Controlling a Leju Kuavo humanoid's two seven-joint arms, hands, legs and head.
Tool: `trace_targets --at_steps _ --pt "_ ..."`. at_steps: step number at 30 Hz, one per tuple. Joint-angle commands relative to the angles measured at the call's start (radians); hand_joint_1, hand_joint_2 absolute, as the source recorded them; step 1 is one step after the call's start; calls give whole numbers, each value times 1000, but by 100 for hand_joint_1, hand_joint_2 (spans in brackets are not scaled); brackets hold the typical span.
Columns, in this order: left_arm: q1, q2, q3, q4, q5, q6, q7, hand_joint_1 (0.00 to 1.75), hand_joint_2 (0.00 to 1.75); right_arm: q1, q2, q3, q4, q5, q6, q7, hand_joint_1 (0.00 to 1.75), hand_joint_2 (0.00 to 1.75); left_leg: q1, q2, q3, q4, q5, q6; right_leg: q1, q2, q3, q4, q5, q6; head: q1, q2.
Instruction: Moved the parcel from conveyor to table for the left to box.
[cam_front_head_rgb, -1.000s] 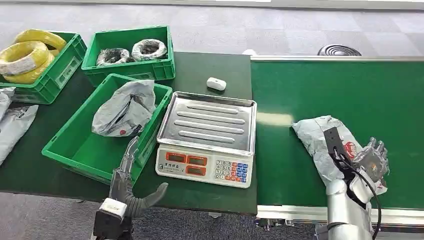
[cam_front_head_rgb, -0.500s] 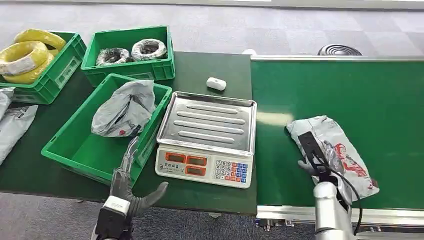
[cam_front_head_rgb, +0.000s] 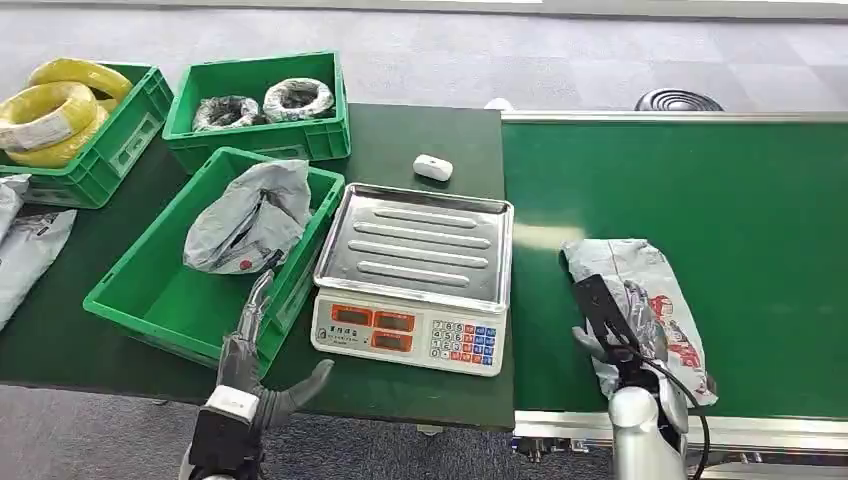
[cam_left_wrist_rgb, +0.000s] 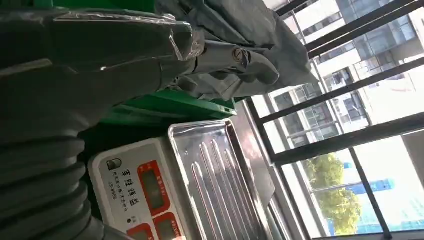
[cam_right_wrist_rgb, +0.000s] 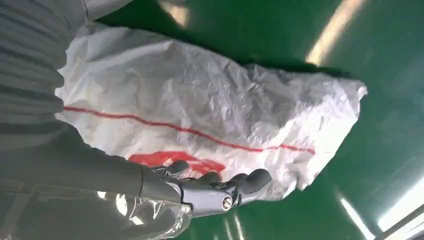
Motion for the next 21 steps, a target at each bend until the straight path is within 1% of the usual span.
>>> trace_targets --at_steps 1,2,3,4,5,6,7,8,9,10,11,15,18,19,20,21 --pt "9 0 9 -15 -2 -12 13 0 175 -4 14 -65 -157 104 -318 57 0 175 0 3 -1 0 0 -1 0 -2 -1 0 0 0 0 0" --pt "4 2 1 -5 0 -15 10 0 175 -20 7 -108 -147 82 -327 65 0 175 -1 1 -1 0 0 0 0 -2 -1 1 0 0 0 0" --pt "-1 1 -2 5 0 -13 10 0 175 -33 -6 -124 -128 80 -318 63 0 175 -1 0 -1 0 1 0 -1 -4 -1 1 0 0 0 0" --pt "-9 7 -9 15 1 -14 8 0 175 -56 -26 -141 -72 96 -205 115 0 175 -1 0 -1 0 0 0 0 -3 -1 0 0 0 0 0" --pt "-19 12 -15 31 7 -15 5 0 175 -94 -52 -153 7 110 -176 138 0 175 0 1 0 -1 1 0 0 -3 0 -1 0 0 0 0" --pt "-35 19 -21 57 17 -17 -1 0 175 -151 -86 -175 135 83 -185 118 0 175 0 1 1 -2 1 0 0 -4 1 -2 1 0 0 0" --pt "-42 22 -25 69 21 -16 -5 0 175 -183 -104 -187 213 75 -189 109 0 175 0 2 1 -1 1 0 0 -2 2 -2 1 0 0 0" --pt "-55 30 -33 90 30 -16 -13 0 175 -225 -134 -199 319 53 -159 92 0 175 0 3 2 -2 2 0 0 -1 2 -3 3 1 0 0" --pt "-58 31 -34 96 33 -15 -15 0 175 -236 -142 -200 349 47 -172 81 0 175 0 3 3 -2 1 0 0 1 2 -2 2 0 0 0" --pt "-61 31 -35 100 34 -13 -17 0 175 -246 -149 -201 378 45 -187 73 0 175 0 3 2 -3 3 0 0 -1 2 -4 4 1 0 0" --pt "-62 34 -37 101 35 -11 -18 0 175 -263 -158 -201 420 53 -181 78 0 175 0 2 1 -2 2 0 0 -2 2 -3 3 0 0 0" --pt "-63 40 -35 92 40 -3 -18 0 175 -312 -165 -200 505 49 -172 72 0 175 0 3 2 -1 1 0 -1 0 2 -2 2 0 0 0" --pt "-62 43 -34 91 42 0 -17 0 175 -326 -166 -197 533 53 -166 77 0 175 0 4 2 -2 2 0 0 -1 2 -3 3 0 0 0" --pt "-61 45 -34 91 42 1 -17 0 175 -327 -166 -196 540 52 -162 77 0 175 -1 3 2 -1 1 0 -1 0 2 -1 2 0 0 0" --pt "-61 46 -34 94 43 2 -16 0 175 -333 -166 -195 551 51 -153 77 0 175 0 5 3 -2 1 0 0 -1 2 -3 2 0 0 0" --pt "-61 46 -34 94 43 2 -16 0 175 -333 -166 -195 551 51 -153 77 0 175 0 3 2 -1 1 0 0 0 2 -2 2 0 0 0"
